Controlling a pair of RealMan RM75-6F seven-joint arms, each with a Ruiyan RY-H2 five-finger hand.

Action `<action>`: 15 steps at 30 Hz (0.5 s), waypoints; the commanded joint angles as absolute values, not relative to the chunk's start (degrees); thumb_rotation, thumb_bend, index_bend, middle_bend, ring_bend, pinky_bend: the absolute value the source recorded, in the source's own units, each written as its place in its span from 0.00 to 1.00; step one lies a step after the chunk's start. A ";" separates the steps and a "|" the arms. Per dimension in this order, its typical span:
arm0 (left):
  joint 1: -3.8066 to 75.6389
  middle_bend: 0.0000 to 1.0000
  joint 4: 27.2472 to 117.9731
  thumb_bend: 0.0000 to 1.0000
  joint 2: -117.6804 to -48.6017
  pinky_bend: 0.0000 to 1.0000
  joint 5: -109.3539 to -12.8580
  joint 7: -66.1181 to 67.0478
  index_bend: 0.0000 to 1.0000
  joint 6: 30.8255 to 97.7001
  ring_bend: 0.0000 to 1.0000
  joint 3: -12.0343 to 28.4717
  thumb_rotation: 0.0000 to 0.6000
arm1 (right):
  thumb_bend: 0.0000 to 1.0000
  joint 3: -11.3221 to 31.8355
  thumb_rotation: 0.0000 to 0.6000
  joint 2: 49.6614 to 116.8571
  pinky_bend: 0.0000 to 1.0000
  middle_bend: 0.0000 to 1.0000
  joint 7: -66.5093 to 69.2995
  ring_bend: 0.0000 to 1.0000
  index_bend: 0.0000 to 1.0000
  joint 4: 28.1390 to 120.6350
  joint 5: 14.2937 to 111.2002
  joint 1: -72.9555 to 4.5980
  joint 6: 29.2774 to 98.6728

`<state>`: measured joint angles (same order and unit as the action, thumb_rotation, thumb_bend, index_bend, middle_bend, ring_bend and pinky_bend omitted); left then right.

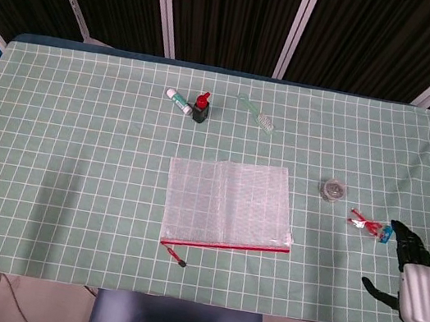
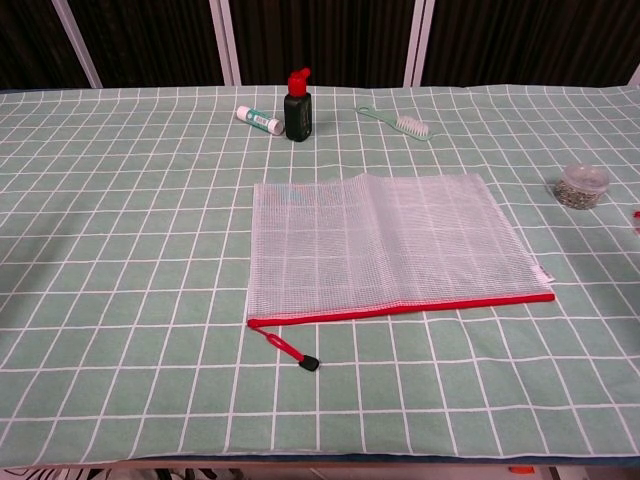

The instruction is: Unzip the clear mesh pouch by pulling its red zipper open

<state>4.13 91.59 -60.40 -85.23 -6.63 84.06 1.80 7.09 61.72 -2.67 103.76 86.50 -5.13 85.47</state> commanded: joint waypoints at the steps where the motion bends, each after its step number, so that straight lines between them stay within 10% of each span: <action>1: 4.17 0.00 91.60 0.00 -60.30 0.00 -85.24 -6.70 0.00 83.88 0.00 1.73 1.00 | 0.09 11.49 1.00 62.36 0.54 0.49 -7.52 0.50 0.01 112.93 85.00 -12.51 78.30; 8: 4.33 0.00 91.65 0.00 -60.27 0.00 -84.85 -6.12 0.00 83.40 0.00 1.76 1.00 | 0.17 13.79 1.00 67.16 0.85 0.86 -18.57 0.86 0.16 119.09 77.87 -20.51 69.74; 15: 4.59 0.00 91.93 0.00 -60.39 0.00 -83.63 -5.01 0.00 82.50 0.00 2.01 1.00 | 0.20 13.92 1.00 79.10 0.98 1.00 -32.49 1.00 0.35 119.35 67.45 -29.55 64.00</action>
